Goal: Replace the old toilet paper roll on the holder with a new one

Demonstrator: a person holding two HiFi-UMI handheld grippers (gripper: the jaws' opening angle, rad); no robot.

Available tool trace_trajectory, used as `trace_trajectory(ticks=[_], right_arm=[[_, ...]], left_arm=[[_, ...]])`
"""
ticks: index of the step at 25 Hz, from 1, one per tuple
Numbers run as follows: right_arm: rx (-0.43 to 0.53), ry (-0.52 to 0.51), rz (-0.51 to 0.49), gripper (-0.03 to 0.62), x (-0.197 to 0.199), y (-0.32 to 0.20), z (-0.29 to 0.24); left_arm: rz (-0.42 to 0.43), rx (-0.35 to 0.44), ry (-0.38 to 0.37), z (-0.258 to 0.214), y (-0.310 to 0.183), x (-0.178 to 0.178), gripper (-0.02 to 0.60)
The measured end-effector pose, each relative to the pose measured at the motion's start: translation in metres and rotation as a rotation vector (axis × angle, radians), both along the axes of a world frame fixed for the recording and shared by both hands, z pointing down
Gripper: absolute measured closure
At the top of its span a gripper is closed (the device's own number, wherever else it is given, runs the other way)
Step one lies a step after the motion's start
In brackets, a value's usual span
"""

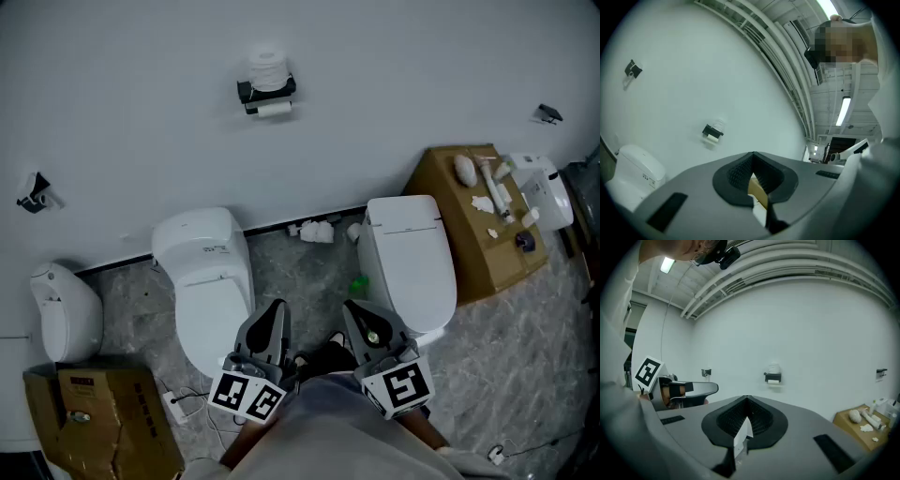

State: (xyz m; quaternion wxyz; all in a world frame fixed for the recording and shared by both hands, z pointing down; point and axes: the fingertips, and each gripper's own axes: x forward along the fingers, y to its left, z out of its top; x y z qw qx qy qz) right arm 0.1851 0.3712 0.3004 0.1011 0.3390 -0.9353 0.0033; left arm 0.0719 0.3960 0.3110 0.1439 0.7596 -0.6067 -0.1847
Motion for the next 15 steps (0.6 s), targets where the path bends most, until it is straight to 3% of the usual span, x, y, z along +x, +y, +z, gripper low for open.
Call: trace_trajectory(ticks=[10, 15], right_arm=[[-0.033, 0.001, -0.024, 0.579, -0.009, -0.026, 0.003], [-0.047, -0.055, -0.047, 0.579, 0.005, -0.036, -0.011]], left_arm=[[-0.002, -0.005, 0.007, -0.004, -0.03, -0.007, 0.577], [-0.002, -0.003, -0.001, -0.011, -0.043, 0.013, 0.577]])
